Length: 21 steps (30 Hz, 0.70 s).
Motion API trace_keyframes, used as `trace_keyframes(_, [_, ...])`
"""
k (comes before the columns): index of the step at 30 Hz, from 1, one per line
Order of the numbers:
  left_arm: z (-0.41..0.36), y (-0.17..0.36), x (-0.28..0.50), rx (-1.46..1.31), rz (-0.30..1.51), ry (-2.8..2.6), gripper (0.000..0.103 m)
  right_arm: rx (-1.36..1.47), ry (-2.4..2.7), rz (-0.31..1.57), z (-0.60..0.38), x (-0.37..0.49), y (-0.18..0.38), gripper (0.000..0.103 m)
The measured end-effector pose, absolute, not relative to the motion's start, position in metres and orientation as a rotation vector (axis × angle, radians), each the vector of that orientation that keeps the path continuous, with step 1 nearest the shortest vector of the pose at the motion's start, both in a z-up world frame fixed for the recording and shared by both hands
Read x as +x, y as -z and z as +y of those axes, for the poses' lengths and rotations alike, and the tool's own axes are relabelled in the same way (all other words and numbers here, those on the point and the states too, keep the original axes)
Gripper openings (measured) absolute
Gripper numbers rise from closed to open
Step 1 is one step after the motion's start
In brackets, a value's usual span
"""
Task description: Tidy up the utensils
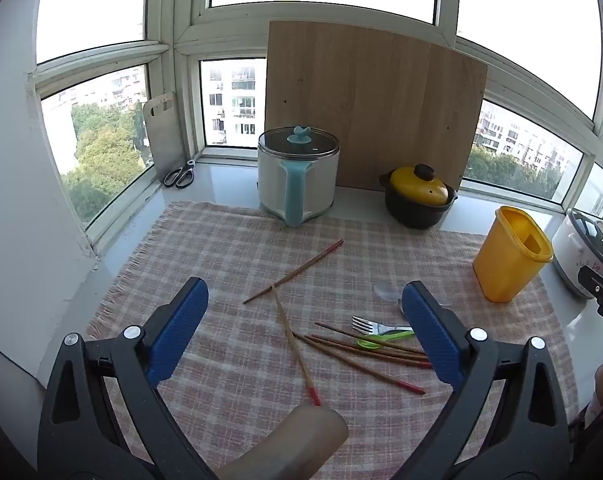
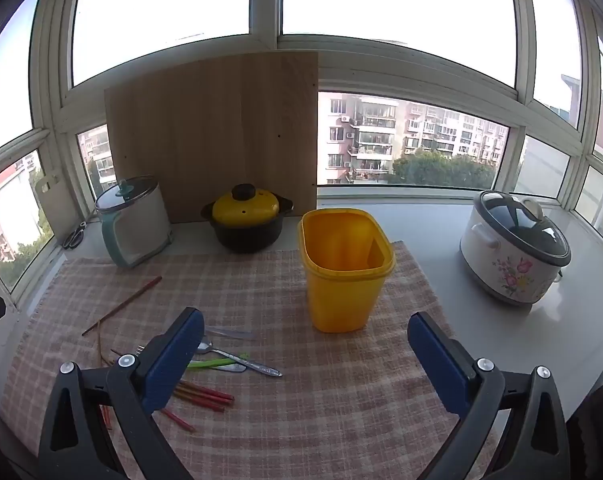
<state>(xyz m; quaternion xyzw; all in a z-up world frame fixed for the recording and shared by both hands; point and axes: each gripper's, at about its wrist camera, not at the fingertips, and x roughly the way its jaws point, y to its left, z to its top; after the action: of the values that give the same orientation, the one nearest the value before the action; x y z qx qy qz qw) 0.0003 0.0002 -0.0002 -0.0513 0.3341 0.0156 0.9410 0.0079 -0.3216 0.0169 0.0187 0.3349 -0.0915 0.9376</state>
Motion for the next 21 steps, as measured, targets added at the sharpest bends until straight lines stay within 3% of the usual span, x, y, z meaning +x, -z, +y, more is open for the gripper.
trace_keyframes(21, [-0.0033,-0.0015,0.0,-0.087,0.663,-0.04,0.099,0.046,0.179,0.68,-0.3237,0.0062,-0.0164,0.103])
